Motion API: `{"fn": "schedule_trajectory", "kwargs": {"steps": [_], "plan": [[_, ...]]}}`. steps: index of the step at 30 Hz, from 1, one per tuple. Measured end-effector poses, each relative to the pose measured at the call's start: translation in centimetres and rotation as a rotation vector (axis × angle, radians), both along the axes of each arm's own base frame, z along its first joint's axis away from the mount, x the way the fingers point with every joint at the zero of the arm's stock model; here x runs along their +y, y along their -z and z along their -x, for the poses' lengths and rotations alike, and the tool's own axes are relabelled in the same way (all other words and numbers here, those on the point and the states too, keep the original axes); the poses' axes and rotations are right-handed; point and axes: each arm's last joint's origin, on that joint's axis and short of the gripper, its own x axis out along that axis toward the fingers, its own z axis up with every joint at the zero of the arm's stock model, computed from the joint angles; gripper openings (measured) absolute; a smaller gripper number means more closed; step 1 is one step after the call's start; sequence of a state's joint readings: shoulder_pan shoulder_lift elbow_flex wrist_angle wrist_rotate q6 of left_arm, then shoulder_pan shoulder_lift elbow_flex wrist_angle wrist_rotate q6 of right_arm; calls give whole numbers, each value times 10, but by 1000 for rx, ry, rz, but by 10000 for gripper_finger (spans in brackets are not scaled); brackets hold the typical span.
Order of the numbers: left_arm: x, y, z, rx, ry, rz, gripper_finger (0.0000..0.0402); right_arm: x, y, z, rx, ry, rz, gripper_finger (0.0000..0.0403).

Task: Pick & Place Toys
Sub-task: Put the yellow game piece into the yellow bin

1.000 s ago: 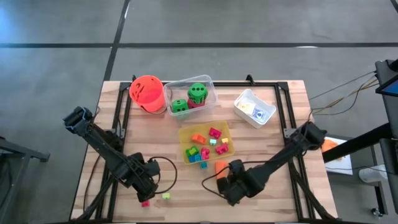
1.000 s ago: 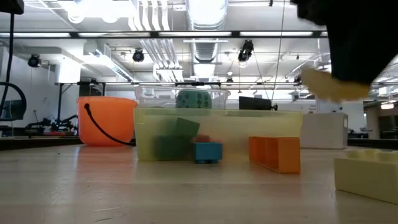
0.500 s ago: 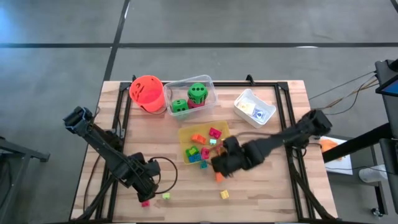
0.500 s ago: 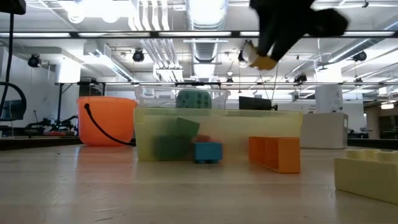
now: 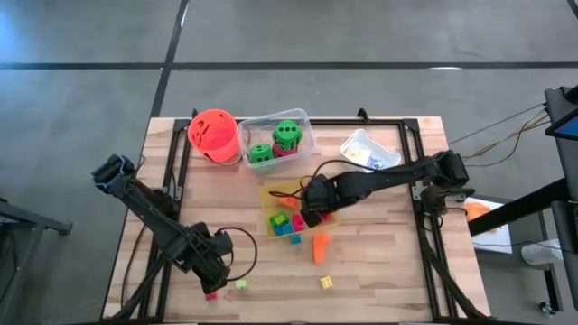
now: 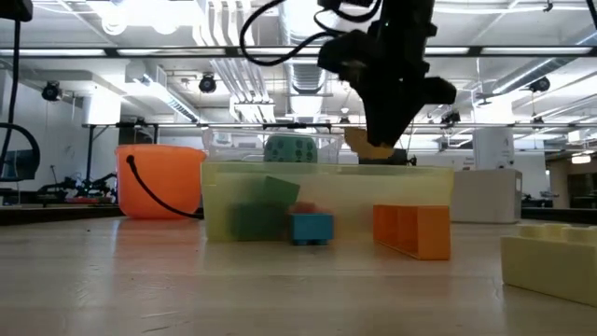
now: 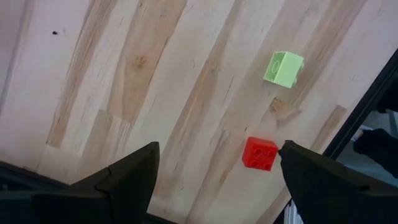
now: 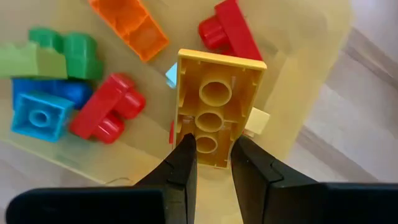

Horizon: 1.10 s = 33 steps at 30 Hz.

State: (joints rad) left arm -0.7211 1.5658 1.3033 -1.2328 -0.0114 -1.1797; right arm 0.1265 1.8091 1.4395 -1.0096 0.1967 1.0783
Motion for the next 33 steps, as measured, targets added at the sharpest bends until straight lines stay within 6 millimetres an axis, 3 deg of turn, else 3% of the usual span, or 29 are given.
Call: {"fn": "schedule_trajectory", "kwargs": {"steps": [22,33], "plan": [[-9,0,8,26,8,32,324,-11,61,-22,119,-193,-52,67],[-10,0,8,40,11,49,324,-12,67,-25,110,-232,-46,67]]}}
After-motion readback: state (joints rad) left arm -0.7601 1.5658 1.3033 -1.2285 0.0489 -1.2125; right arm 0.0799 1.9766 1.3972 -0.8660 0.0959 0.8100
